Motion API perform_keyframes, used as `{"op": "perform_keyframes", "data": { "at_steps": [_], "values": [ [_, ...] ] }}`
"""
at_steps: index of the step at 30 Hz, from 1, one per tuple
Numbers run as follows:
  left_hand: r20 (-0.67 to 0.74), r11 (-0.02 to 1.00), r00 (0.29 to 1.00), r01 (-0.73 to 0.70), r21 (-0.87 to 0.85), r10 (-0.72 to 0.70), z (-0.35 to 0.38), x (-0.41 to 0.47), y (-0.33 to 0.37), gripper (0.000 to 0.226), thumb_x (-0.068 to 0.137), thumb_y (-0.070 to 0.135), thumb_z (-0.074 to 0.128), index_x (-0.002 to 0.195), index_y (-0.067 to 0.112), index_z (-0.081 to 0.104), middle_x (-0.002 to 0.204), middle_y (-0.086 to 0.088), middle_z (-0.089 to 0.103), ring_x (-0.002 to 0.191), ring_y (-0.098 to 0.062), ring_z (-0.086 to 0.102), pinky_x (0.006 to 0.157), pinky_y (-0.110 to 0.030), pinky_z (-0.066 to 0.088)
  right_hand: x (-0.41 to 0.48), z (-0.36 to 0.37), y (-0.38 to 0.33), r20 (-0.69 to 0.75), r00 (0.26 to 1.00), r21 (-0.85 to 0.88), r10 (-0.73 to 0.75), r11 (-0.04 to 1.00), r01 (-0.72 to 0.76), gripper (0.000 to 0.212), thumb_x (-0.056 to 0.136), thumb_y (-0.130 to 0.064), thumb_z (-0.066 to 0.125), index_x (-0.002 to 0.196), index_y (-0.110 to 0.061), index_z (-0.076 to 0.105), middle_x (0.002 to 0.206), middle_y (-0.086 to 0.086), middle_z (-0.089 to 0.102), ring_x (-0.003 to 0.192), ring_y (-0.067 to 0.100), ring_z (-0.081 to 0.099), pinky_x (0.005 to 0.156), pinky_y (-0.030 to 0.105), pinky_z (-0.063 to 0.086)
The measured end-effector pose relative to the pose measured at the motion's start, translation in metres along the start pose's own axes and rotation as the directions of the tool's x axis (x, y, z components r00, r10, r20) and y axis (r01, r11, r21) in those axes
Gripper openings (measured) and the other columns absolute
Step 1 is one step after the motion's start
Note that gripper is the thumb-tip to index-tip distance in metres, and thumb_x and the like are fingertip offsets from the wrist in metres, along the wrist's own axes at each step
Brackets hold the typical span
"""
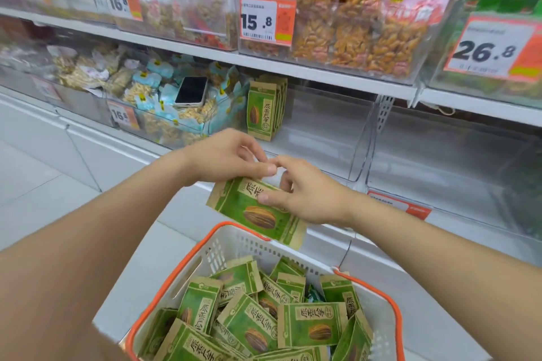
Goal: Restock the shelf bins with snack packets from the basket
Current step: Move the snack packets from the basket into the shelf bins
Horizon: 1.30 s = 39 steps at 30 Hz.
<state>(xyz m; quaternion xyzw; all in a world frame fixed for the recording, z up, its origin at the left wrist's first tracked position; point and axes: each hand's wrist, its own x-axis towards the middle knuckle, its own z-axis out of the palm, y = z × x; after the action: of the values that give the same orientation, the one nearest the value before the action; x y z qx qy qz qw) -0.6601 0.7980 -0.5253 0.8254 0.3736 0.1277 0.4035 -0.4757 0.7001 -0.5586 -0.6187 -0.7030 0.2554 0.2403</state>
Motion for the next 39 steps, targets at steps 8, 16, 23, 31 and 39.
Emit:
{"op": "perform_keyframes", "data": {
  "at_steps": [8, 16, 23, 31, 39],
  "values": [
    [-0.053, 0.916, 0.997, 0.028, -0.4, -0.053, -0.003, 0.002, 0.001, 0.034, 0.106, 0.036, 0.058, 0.119, 0.007, 0.071, 0.107, -0.009, 0.08, 0.1, -0.026, 0.077, 0.086, -0.041, 0.064, 0.007, 0.01, 0.0, -0.234, 0.934, 0.532, 0.268, 0.84, -0.108, 0.01, 0.11, -0.031, 0.046, 0.113, -0.028, 0.055, 0.107, 0.0, 0.075, 0.096, 0.018, 0.074, 0.091, 0.054, 0.059],
    [-0.14, 0.898, 0.985, 0.032, -0.439, -0.104, -0.014, 0.011, -0.002, 0.031, 0.1, 0.032, 0.069, 0.116, 0.007, 0.075, 0.101, -0.013, 0.08, 0.095, -0.031, 0.079, 0.093, -0.047, 0.062, 0.014, 0.009, 0.003, -0.226, 0.954, 0.46, 0.197, 0.885, -0.074, 0.023, 0.109, -0.04, 0.047, 0.121, -0.025, 0.06, 0.102, -0.003, 0.08, 0.092, 0.015, 0.077, 0.091, 0.05, 0.06],
    [-0.199, 0.904, 0.971, 0.035, -0.427, -0.131, -0.022, 0.026, -0.003, 0.042, 0.11, 0.04, 0.05, 0.11, 0.004, 0.071, 0.092, -0.009, 0.08, 0.073, -0.019, 0.077, 0.058, -0.03, 0.06, 0.049, 0.004, -0.005, -0.416, 0.853, 0.474, 0.317, 0.875, -0.094, 0.047, 0.099, -0.052, 0.054, 0.088, -0.011, 0.073, 0.068, -0.002, 0.072, 0.059, 0.018, 0.066, 0.051, 0.032, 0.052],
    [-0.377, 0.864, 0.913, 0.058, 0.501, 0.158, -0.034, 0.06, -0.047, 0.024, 0.098, 0.019, 0.053, 0.113, 0.018, 0.071, 0.107, -0.004, 0.074, 0.1, -0.029, 0.067, 0.089, -0.041, 0.056, 0.115, -0.024, 0.012, -0.557, 0.687, 0.502, 0.466, 0.849, -0.168, 0.052, 0.098, -0.059, 0.051, 0.072, -0.013, 0.053, 0.065, 0.008, 0.052, 0.056, 0.025, 0.046, 0.054, 0.035, 0.037],
    [-0.304, 0.808, 0.945, 0.086, 0.583, 0.119, -0.038, 0.071, -0.066, 0.029, 0.092, 0.036, 0.055, 0.071, 0.02, 0.066, 0.064, -0.003, 0.062, 0.071, -0.033, 0.06, 0.067, -0.038, 0.052, 0.176, -0.017, 0.024, -0.521, 0.757, 0.329, 0.395, 0.911, -0.249, 0.049, 0.109, -0.036, 0.046, 0.146, -0.009, 0.031, 0.135, 0.016, 0.059, 0.124, 0.039, 0.056, 0.102, 0.049, 0.048]
  ]
}}
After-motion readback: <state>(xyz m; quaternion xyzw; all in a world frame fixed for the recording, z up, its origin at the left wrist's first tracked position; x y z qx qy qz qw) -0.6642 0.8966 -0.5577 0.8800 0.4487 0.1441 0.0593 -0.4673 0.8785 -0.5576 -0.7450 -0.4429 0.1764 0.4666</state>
